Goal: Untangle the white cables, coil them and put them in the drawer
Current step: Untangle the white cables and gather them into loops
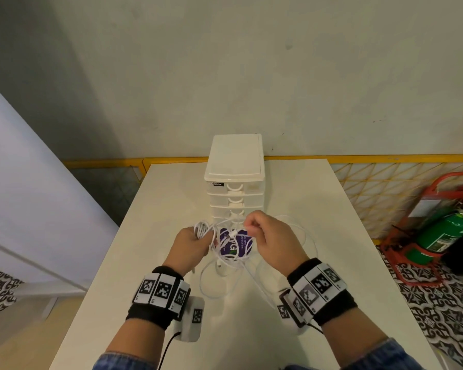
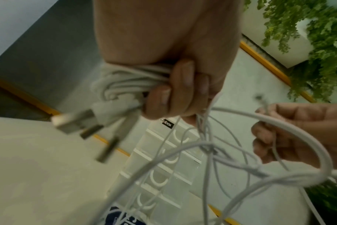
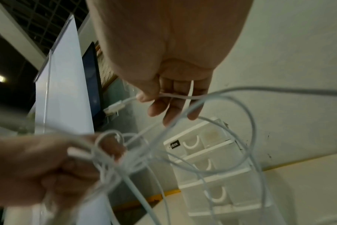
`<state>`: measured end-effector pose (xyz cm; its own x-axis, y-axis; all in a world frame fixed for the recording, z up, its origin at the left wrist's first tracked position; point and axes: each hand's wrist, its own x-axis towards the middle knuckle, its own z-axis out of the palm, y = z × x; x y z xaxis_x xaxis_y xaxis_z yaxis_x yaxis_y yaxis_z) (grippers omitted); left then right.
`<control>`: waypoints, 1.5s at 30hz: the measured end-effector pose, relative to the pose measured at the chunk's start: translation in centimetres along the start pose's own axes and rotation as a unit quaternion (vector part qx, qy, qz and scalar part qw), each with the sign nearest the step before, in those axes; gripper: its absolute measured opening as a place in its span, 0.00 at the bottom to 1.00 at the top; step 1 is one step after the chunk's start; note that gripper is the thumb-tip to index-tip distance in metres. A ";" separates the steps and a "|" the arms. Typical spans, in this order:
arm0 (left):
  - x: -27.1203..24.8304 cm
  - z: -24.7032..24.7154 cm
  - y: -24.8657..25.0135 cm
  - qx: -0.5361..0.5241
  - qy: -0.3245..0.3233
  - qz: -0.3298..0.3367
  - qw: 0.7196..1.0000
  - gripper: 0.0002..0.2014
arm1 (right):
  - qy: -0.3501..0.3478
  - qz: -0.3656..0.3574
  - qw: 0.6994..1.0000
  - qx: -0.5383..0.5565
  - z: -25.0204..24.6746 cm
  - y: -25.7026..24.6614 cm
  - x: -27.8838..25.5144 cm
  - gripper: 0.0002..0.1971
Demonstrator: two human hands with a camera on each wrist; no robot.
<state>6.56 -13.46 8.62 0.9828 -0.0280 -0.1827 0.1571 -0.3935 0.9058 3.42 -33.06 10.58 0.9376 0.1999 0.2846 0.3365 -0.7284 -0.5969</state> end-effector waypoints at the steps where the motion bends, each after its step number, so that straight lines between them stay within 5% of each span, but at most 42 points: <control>1: -0.1 0.1 0.0 -0.018 -0.007 -0.007 1.000 0.17 | 0.019 0.003 1.000 0.008 -0.1 -0.3 0.1 0.05; 7: -0.6 -0.7 0.0 -0.123 -0.018 -0.028 0.992 0.16 | 0.124 0.105 0.983 -0.090 -1.5 2.1 0.5 0.06; 12: -0.8 -1.3 0.5 -0.212 -0.047 -0.015 0.976 0.17 | 0.045 0.231 0.950 -0.204 -2.2 5.0 -0.4 0.16; 14: -0.7 -1.2 0.6 -0.232 -0.063 -0.007 0.971 0.18 | 0.100 0.198 0.960 -0.168 -2.4 4.9 -0.4 0.19; 18: -0.8 -0.9 0.7 -0.239 -0.102 0.000 0.966 0.17 | 0.203 -0.015 0.978 -0.052 -2.6 2.9 0.4 0.18; 21: -1.0 -1.0 0.8 -0.236 -0.120 0.002 0.964 0.15 | 0.131 -0.040 0.987 0.087 -3.0 0.5 0.7 0.20; 24: -1.0 -1.3 0.8 -0.236 -0.118 0.006 0.965 0.13 | 0.000 0.037 0.983 0.178 -3.1 -0.7 0.5 0.17; 30: -1.1 -1.1 0.7 -0.256 -0.152 0.019 0.955 0.16 | -0.108 0.088 0.981 0.138 -1.5 -0.1 0.7 0.16; 39: -1.3 -0.6 1.2 -0.213 -0.214 0.051 0.952 0.25 | -0.148 0.106 0.972 0.149 0.0 1.0 0.9 0.32; 45: -1.5 -0.7 1.5 -0.184 -0.227 0.048 0.955 0.09 | -0.090 0.100 0.979 0.151 0.8 0.5 0.8 0.16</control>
<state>5.42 -13.33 10.55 0.8643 -0.4760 -0.1626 0.1735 -0.0212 0.9846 4.42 -32.77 9.90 0.9783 0.2062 0.0189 0.1306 -0.5438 -0.8290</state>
